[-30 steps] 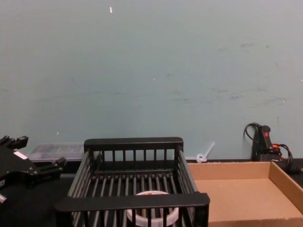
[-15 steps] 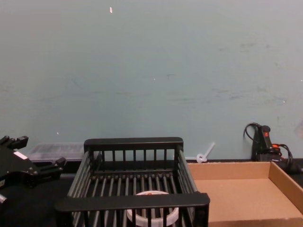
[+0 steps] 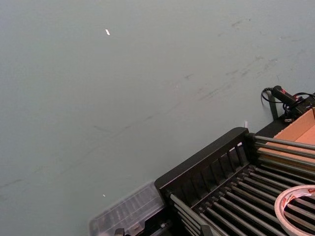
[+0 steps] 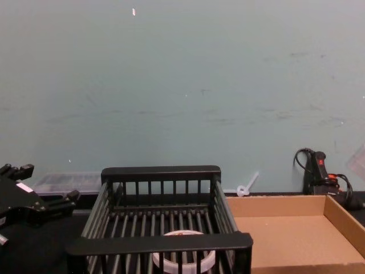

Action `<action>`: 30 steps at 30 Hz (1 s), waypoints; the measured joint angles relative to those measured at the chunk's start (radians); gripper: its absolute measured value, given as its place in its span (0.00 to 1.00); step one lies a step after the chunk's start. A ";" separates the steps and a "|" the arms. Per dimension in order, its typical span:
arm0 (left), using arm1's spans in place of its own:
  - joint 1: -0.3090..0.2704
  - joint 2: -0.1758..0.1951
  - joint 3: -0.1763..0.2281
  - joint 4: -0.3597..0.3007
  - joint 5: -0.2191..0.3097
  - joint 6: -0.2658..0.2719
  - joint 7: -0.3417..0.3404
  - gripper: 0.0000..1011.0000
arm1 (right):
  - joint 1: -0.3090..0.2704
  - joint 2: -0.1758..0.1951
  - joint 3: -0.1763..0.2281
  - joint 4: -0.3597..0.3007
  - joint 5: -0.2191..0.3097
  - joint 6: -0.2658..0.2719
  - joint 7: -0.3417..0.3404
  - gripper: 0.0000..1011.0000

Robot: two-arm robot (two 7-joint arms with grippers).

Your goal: Pick up the white tape and place it into the black box , Pick up the silver tape and place it into the brown box.

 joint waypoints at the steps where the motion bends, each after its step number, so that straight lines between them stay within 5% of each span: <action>1: 0.000 0.000 0.000 0.000 0.000 0.000 0.000 0.99 | 0.001 -0.002 -0.001 0.004 0.000 -0.001 -0.002 0.99; 30: 0.000 0.000 0.000 0.000 0.000 0.000 0.000 0.99 | 0.019 -0.022 -0.022 0.033 -0.019 0.006 -0.006 0.99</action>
